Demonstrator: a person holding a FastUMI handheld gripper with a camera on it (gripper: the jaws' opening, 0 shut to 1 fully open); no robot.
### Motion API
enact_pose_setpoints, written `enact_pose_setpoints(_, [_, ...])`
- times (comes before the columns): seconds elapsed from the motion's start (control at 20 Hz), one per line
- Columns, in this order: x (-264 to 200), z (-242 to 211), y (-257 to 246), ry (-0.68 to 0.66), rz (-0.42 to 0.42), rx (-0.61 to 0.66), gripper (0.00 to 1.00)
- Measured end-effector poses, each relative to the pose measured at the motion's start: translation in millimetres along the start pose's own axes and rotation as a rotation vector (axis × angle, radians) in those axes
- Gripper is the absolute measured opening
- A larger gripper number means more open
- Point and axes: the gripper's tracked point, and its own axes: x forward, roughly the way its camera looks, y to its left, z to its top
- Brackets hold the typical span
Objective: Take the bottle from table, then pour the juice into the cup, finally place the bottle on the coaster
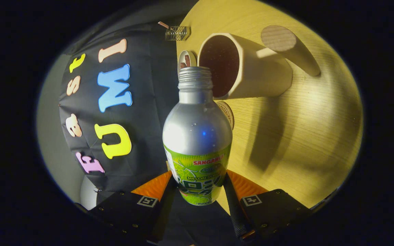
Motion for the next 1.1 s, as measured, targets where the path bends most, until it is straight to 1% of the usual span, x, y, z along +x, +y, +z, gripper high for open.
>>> enact_pose_setpoints(0.25, [4, 0, -12, -0.02, -0.069, -0.182, 0.75])
enact_pose_setpoints(0.35, [5, 3, -12, -0.025, -0.081, -0.239, 0.75])
enact_pose_setpoints(0.55, [4, 10, -18, -0.06, -0.138, -0.368, 0.75])
enact_pose_setpoints(0.75, [7, 18, -25, -0.102, -0.223, -0.552, 0.75])
enact_pose_setpoints(0.85, [9, 26, -23, -0.13, -0.241, -0.618, 0.75])
enact_pose_setpoints(1.1, [17, 34, -10, -0.198, -0.268, -0.737, 0.75])
